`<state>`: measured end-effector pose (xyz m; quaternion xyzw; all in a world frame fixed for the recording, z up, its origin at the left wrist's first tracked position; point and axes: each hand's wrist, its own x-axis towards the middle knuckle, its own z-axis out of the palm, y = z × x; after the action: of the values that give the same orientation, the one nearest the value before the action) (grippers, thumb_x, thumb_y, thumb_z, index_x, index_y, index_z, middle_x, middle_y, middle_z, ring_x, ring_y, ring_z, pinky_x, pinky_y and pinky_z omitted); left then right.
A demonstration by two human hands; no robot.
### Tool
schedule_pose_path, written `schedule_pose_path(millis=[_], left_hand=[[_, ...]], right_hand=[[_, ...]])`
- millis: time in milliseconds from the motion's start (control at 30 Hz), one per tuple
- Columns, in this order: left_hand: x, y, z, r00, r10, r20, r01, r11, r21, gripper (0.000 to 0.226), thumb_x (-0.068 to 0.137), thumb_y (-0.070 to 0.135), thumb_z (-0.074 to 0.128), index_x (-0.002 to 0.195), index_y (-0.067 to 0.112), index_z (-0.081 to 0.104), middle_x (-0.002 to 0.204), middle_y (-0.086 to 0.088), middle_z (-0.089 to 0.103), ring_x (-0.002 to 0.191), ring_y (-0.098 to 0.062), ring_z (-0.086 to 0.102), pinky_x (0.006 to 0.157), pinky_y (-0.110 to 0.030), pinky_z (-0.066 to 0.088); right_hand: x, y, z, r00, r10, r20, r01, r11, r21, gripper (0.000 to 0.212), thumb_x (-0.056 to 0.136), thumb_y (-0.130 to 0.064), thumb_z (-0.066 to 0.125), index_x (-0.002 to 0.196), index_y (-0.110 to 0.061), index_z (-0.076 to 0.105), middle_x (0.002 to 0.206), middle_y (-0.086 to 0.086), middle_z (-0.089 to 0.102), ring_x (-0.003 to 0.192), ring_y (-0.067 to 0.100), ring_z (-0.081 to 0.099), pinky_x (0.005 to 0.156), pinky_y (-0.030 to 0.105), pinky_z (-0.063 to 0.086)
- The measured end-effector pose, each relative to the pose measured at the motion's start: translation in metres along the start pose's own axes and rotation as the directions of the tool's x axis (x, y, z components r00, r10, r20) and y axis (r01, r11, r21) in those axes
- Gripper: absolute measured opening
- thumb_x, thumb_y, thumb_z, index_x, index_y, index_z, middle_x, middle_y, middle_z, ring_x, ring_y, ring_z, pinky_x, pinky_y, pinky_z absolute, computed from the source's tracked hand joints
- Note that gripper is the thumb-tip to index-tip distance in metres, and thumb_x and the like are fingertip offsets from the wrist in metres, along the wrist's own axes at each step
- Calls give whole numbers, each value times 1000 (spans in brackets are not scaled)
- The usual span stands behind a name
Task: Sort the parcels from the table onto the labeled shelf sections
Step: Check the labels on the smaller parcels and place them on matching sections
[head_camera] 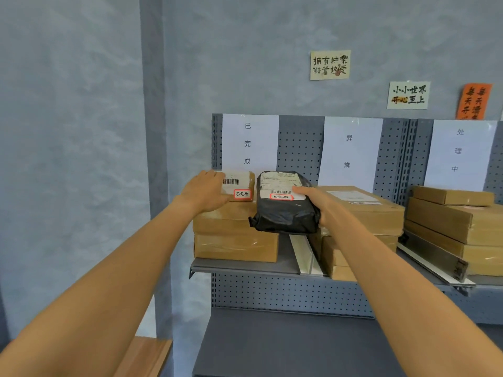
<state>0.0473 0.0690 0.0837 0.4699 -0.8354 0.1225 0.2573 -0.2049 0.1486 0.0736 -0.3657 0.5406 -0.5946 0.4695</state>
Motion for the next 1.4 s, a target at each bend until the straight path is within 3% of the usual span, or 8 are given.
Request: schedule_pose_path(millis=[100, 400, 667, 767, 1033, 1133, 1300, 1400], left_hand=[[15, -10, -4, 1000, 11, 6, -11, 1000, -5, 57, 88, 38, 61, 136, 10, 47, 130, -11, 52, 119, -27, 45, 94, -39, 45], [50, -31, -1, 1000, 21, 14, -21, 999, -24, 65, 90, 32, 62, 144, 7, 38, 141, -11, 45, 129, -29, 41, 98, -42, 45], [80, -36, 6, 1000, 15, -27, -16, 999, -49, 65, 88, 30, 63, 145, 10, 38, 148, -9, 41, 136, -27, 37, 108, -45, 38], [92, -34, 5, 999, 5, -39, -6, 999, -34, 64, 89, 30, 62, 145, 9, 38, 147, -11, 43, 134, -28, 39, 107, -44, 38], [107, -35, 8, 994, -33, -107, 25, 997, -74, 55, 91, 28, 61, 140, 9, 46, 140, -11, 51, 127, -28, 47, 101, -42, 43], [107, -34, 10, 993, -42, -106, 33, 996, -77, 53, 91, 27, 61, 139, 8, 46, 139, -12, 52, 125, -28, 49, 101, -42, 43], [106, -32, 15, 995, -54, -82, 48, 996, -70, 56, 92, 27, 61, 142, 8, 43, 141, -13, 50, 128, -29, 47, 101, -39, 40], [105, -33, 18, 994, -72, -80, 66, 995, -80, 57, 93, 28, 60, 142, 6, 42, 143, -13, 48, 131, -28, 45, 103, -39, 39]], right_hand=[[15, -8, 8, 1000, 6, -4, -6, 1000, -21, 15, 89, -22, 68, 98, -10, 65, 85, 9, 74, 71, 22, 71, 70, 32, 59], [51, -21, 14, 996, 39, -85, -46, 995, -88, 13, 92, -20, 66, 89, -9, 60, 54, 7, 69, 45, 19, 67, 40, 25, 54], [95, -29, 15, 996, 63, -60, -70, 989, -133, 16, 91, -21, 66, 86, -8, 58, 72, 9, 69, 40, 17, 65, 39, 23, 53], [113, -32, 19, 996, 81, -47, -87, 982, -167, 17, 91, -24, 66, 87, -9, 59, 77, 9, 68, 57, 19, 66, 38, 22, 52], [150, -35, 24, 995, 96, -38, -103, 956, -273, 23, 93, -25, 64, 82, -7, 55, 80, 11, 62, 67, 20, 58, 59, 29, 51], [155, -33, 24, 990, 128, -52, -138, 928, -346, 28, 92, -31, 64, 93, -4, 56, 80, 12, 62, 68, 21, 58, 67, 33, 49], [156, -28, 25, 982, 176, -69, -189, 900, -392, 32, 90, -37, 66, 89, -7, 54, 78, 10, 63, 67, 20, 59, 60, 35, 49], [160, -25, 26, 985, 160, -58, -170, 907, -385, 37, 86, -39, 70, 103, -9, 57, 85, 10, 66, 74, 22, 62, 69, 36, 52]])
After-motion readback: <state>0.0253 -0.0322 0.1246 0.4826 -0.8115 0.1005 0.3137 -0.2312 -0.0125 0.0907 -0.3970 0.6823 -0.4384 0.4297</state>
